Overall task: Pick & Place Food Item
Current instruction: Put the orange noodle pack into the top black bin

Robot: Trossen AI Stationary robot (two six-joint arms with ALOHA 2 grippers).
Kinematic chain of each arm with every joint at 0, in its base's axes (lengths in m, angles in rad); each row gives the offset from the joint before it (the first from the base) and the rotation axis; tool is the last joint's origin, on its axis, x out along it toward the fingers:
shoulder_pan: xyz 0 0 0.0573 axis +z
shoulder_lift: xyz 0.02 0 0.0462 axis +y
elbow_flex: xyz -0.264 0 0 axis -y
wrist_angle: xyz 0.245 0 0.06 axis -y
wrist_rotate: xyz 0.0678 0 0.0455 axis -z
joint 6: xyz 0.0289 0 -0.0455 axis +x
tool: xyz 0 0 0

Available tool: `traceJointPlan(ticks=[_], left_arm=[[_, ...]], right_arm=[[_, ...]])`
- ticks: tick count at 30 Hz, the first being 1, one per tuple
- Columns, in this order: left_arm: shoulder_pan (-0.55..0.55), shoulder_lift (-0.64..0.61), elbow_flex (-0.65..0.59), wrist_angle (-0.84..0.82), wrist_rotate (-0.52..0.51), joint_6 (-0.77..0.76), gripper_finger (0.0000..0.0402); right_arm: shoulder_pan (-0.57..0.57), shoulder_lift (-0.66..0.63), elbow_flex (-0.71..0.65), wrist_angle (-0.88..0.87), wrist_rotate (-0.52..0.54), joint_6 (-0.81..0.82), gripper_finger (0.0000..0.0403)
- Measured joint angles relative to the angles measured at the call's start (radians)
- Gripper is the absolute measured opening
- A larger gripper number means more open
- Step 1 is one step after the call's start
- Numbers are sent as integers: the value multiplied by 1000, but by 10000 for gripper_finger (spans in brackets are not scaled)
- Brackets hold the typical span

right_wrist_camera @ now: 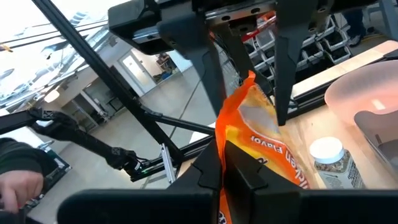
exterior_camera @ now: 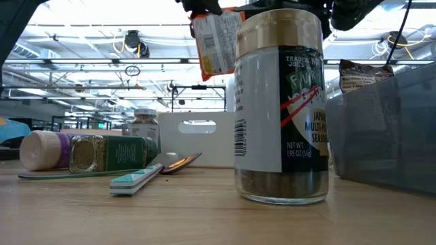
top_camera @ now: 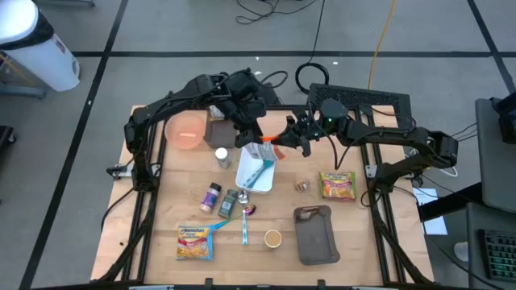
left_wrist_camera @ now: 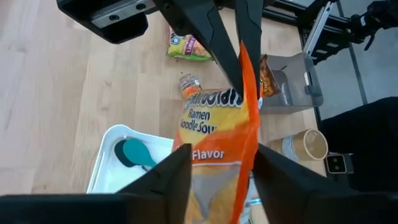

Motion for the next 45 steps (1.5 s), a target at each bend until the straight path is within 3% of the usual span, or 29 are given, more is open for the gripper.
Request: traceJointPlan(ticks=[12, 26, 38, 45], left_arm=[[0, 0, 0, 0, -22, 28, 9], [16, 0, 0, 2, -23, 73, 3], [67, -5, 0, -85, -30, 89, 2], [143, -14, -1, -192, -83, 154, 1]], right_arm=[[-6, 0, 0, -5, -16, -6, 0], [-6, 0, 0, 1, -10, -39, 9], [-40, 0, 2, 6, 83, -46, 146], [-88, 0, 2, -12, 91, -33, 187]])
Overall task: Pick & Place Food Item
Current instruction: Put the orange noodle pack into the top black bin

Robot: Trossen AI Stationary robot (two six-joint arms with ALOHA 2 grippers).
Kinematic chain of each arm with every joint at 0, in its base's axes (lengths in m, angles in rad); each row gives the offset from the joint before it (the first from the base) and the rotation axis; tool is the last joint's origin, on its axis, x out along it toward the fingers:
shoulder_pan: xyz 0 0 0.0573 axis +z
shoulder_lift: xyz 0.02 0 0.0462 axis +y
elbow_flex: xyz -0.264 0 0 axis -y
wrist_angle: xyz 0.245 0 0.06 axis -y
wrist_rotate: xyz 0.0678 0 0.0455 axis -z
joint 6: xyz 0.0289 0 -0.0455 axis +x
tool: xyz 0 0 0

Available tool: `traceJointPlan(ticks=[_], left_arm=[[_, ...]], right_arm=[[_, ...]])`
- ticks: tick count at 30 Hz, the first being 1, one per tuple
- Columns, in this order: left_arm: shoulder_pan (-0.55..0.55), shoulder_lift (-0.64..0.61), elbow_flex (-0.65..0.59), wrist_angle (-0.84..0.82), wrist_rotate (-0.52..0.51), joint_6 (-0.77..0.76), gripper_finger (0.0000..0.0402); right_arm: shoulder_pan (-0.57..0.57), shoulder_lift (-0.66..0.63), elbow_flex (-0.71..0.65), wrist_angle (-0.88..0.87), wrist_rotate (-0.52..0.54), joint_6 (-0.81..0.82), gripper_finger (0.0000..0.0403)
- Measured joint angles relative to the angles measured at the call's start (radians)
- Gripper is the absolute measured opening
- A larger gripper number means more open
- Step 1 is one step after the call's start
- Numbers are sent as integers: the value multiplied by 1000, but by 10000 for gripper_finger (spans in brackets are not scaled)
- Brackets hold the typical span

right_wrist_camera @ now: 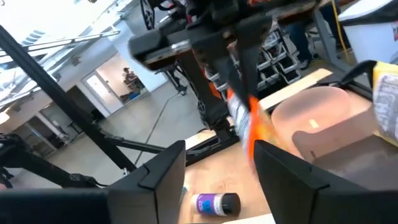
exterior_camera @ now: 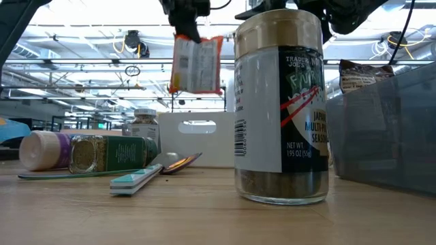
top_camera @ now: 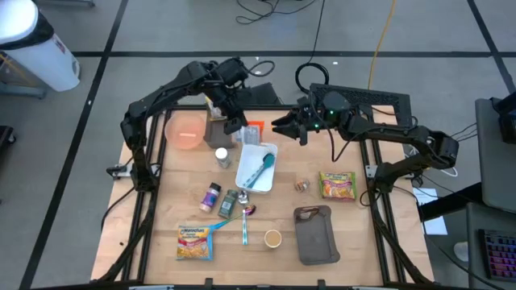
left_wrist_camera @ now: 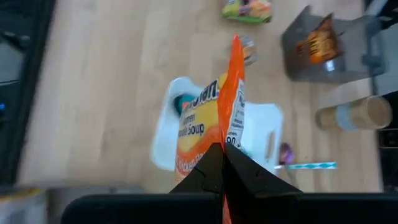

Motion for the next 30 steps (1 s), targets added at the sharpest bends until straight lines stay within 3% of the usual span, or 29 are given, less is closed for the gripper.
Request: traceJointPlan(ticks=[15, 21, 30], left_arm=[[286, 0, 0, -154, -5, 196, 1], [392, 0, -1, -149, 52, 282, 0], [464, -2, -167, -63, 139, 361, 0]], right_arm=[[-7, 0, 0, -97, 0, -8, 182], [-7, 0, -1, -102, 4, -5, 180], [-6, 0, -2, -100, 83, 32, 177]])
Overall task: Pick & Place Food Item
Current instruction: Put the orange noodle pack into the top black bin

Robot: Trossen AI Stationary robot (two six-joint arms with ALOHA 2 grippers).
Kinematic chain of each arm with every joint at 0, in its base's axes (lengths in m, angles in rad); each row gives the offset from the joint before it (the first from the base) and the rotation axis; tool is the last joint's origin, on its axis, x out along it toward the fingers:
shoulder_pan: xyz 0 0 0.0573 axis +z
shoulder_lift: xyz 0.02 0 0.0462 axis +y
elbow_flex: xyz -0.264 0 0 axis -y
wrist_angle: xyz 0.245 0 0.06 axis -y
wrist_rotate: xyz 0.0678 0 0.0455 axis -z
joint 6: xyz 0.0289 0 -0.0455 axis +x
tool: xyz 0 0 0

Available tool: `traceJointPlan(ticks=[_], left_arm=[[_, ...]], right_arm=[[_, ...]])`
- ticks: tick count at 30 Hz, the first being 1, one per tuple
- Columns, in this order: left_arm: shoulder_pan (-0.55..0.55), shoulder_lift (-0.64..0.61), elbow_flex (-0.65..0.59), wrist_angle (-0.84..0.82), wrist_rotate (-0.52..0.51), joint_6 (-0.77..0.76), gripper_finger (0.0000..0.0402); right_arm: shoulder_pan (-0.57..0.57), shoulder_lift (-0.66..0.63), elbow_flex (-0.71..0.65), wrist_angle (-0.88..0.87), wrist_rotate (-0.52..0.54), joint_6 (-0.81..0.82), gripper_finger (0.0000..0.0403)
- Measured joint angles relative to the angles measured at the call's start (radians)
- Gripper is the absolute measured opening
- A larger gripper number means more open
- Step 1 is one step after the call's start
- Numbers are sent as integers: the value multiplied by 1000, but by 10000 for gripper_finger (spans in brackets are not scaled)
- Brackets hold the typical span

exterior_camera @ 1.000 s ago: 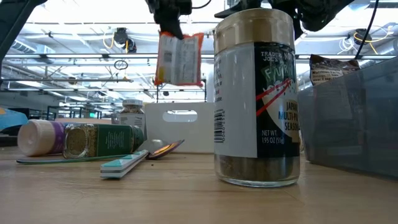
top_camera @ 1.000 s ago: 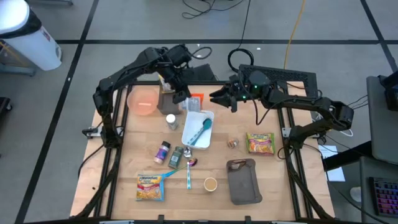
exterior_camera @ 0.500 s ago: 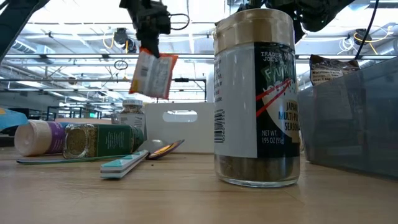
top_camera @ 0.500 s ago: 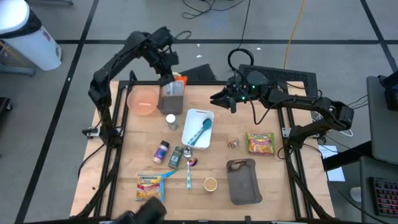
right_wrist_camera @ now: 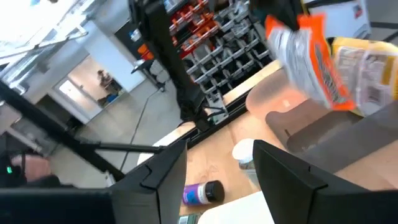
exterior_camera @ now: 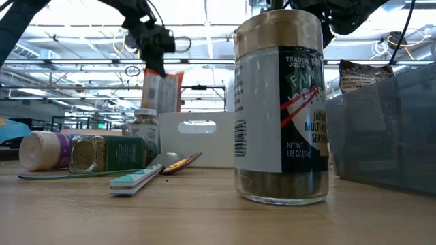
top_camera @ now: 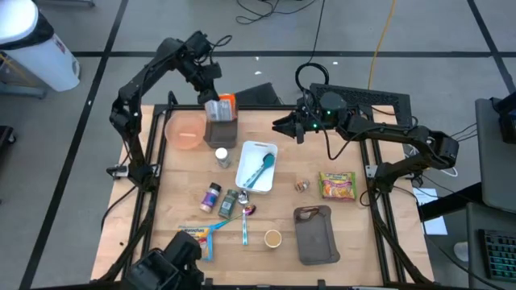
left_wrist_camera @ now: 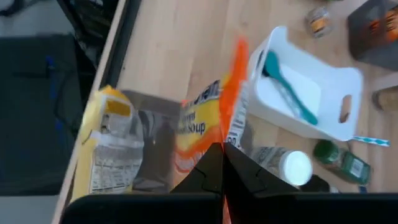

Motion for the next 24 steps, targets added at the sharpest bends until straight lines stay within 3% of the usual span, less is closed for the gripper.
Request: traceJointPlan(ticks=[7, 13, 24], left_arm=[[33, 1, -127, 76, 2, 33, 0], [56, 0, -207, 150, 24, 94, 0], [64, 1, -241, 245, 78, 138, 0]], right_arm=[[1, 0, 0, 4, 8, 32, 172], [33, 0, 0, 4, 136, 34, 171], [69, 0, 0, -11, 238, -45, 171]])
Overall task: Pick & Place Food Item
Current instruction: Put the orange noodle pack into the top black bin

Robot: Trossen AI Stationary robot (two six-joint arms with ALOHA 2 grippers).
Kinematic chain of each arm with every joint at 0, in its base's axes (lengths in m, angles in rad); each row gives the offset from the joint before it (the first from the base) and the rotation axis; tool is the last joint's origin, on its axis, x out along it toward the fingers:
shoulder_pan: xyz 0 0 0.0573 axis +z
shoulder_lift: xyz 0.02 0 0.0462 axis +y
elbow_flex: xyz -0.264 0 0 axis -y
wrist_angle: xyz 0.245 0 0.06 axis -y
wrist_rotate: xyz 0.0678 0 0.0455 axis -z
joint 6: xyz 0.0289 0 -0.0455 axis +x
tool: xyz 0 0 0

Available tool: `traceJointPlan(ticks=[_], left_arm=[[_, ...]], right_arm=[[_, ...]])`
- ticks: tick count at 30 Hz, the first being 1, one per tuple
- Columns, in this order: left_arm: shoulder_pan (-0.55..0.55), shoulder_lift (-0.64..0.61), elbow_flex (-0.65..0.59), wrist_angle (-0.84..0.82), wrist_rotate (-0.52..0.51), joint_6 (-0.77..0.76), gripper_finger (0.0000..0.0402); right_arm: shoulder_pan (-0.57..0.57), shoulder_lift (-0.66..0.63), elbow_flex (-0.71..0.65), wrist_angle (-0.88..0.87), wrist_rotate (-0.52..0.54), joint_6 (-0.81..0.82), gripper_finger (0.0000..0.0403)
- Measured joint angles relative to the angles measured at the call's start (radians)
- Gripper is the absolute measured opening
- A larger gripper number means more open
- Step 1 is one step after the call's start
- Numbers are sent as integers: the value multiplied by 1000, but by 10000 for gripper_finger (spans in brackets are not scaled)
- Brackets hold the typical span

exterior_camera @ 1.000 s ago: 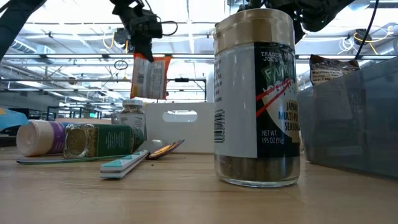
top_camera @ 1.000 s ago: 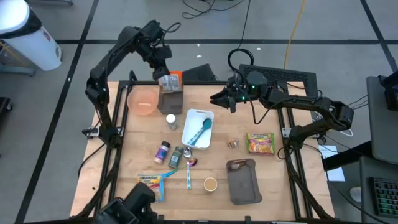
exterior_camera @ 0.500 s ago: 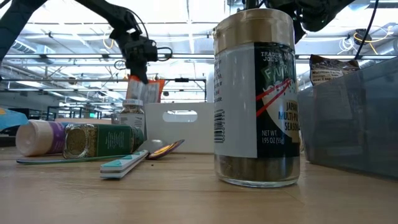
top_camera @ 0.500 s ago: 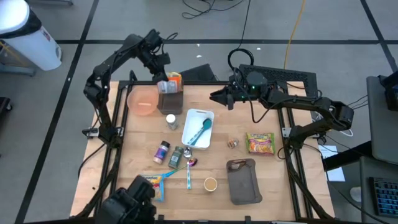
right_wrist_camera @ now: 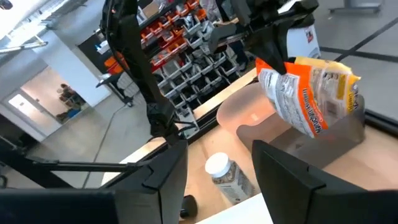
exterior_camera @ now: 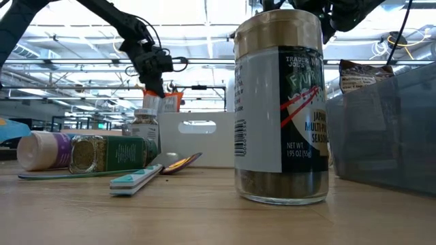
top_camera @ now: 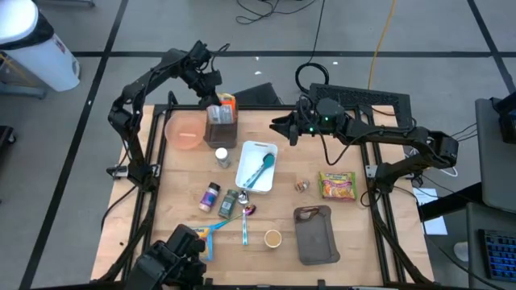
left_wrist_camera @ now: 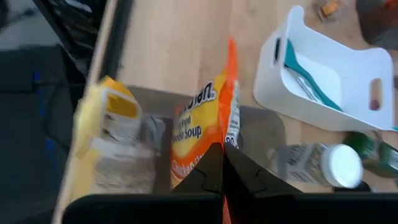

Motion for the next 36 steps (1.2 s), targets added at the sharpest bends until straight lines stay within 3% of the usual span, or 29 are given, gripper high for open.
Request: traceJointPlan(ticks=[5, 20, 36], left_arm=[[0, 3, 0, 33, -2, -12, 0], [8, 88, 0, 63, -59, -37, 0], [21, 97, -21, 127, -79, -28, 0]], right_arm=[[-35, 0, 0, -4, -8, 2, 171], [-144, 0, 0, -12, -164, 5, 171], [-148, 0, 0, -27, -167, 4, 166]])
